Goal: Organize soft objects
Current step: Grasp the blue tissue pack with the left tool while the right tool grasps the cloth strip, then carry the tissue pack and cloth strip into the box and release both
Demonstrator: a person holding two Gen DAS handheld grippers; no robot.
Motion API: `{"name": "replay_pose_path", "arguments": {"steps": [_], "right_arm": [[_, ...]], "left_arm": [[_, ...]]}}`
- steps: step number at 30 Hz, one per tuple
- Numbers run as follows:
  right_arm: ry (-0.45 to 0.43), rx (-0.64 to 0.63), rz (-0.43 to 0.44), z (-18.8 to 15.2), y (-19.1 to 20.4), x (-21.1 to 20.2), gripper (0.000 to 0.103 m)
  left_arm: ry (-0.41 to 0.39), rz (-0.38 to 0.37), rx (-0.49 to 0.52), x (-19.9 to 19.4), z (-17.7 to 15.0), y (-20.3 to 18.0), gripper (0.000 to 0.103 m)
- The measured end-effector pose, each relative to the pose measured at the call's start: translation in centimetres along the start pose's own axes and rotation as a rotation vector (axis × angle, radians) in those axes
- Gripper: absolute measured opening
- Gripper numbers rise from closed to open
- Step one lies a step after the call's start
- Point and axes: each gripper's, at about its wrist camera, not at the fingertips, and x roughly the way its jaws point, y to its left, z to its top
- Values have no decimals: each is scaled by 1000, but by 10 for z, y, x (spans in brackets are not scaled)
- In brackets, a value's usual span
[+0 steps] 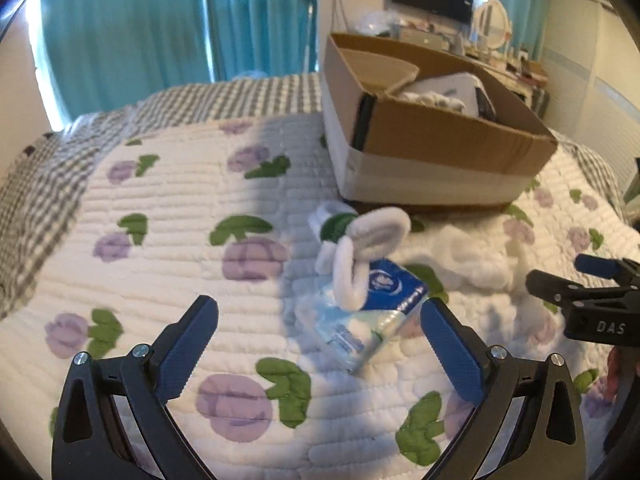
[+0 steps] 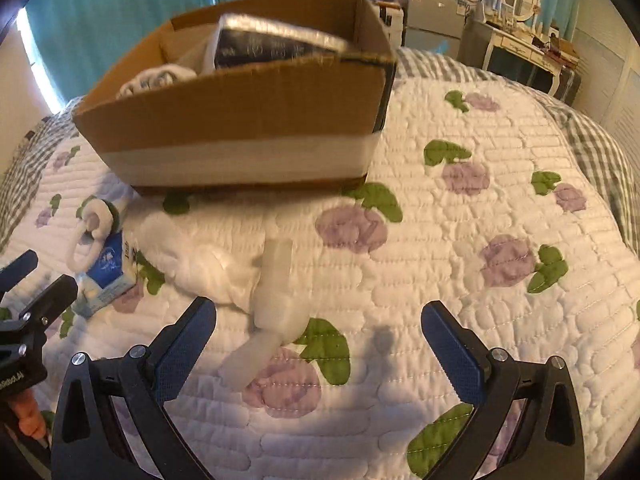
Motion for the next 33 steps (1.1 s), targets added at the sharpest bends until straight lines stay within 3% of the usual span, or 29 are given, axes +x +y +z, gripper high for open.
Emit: {"name": "replay_pose_path", "arguments": {"steps": [5, 8, 10, 13, 15, 16, 19, 33], "right_arm": [[39, -47, -22, -4, 6, 14, 99], [70, -75, 1, -3, 10, 22, 69], [73, -95, 5, -4, 12, 26, 65], [68, -112, 21, -2, 14, 26, 50], [64, -119, 39, -2, 15, 26, 33], [63, -124, 43, -2, 17, 25, 31], [53, -137, 34, -2, 19, 22, 29], [-26, -117, 32, -5, 10, -21, 28]], "left_arm": [[25, -47, 34, 8, -4, -8, 102], [41, -68, 53, 17, -5, -12, 102], [56, -70, 57, 22, -4, -13, 102], [55, -92, 60, 28, -1, -13, 101], [67, -111, 52, 34, 1, -12, 91], [86, -126, 45, 40, 1, -11, 83], [125, -143, 36, 49, -3, -8, 78], [40, -248, 106, 0, -12, -23, 67]]}}
